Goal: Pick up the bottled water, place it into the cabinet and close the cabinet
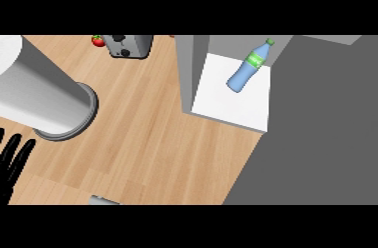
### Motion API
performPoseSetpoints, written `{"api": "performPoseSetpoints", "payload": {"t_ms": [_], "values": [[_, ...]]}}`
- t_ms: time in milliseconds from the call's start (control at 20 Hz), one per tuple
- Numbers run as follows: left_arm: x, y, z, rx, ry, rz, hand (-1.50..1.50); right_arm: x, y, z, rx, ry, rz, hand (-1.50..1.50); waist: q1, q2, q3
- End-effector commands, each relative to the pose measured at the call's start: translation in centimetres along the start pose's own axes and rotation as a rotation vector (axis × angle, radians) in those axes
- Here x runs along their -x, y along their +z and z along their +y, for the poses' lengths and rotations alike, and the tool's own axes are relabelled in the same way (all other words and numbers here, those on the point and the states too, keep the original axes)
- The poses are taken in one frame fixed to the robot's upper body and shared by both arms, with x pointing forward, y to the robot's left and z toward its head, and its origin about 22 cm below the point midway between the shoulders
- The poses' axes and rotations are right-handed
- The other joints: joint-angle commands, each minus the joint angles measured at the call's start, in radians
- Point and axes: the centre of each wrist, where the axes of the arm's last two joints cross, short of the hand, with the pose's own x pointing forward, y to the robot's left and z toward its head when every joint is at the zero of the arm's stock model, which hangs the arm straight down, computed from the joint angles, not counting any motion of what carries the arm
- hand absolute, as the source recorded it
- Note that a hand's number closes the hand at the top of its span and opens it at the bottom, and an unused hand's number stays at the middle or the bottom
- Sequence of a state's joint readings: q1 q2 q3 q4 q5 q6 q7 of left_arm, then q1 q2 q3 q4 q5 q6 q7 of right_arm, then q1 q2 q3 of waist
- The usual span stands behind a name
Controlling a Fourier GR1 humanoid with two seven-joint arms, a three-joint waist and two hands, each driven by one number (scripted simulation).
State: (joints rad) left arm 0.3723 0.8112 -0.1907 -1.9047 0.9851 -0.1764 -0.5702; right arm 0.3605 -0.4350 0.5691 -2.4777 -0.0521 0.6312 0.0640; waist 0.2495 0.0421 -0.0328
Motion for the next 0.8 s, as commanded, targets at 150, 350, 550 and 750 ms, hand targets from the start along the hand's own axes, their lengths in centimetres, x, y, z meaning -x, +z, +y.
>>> {"api": "performPoseSetpoints", "payload": {"t_ms": [150, 350, 550, 750], "values": [[-0.5, -0.8, 0.2, 0.026, -0.002, -0.029, -1.50, 1.4, -1.8, 1.7, -0.076, -0.196, -0.040, 1.50, 0.033, 0.033, 0.005], [-0.4, -0.6, 0.2, 0.033, 0.009, -0.013, -1.50, 1.7, -1.8, 1.1, -0.009, -0.197, -0.050, 1.50, 0.037, 0.037, 0.007], [-0.8, -1.0, 0.6, 0.034, -0.005, -0.028, -1.50, 1.8, -1.5, 0.2, 0.046, -0.146, -0.020, 1.50, 0.030, 0.040, 0.007], [-0.6, -0.6, 0.7, 0.023, 0.010, -0.010, -1.50, 1.7, -1.6, -0.9, 0.038, -0.042, 0.051, 1.50, 0.024, 0.027, 0.006]]}}
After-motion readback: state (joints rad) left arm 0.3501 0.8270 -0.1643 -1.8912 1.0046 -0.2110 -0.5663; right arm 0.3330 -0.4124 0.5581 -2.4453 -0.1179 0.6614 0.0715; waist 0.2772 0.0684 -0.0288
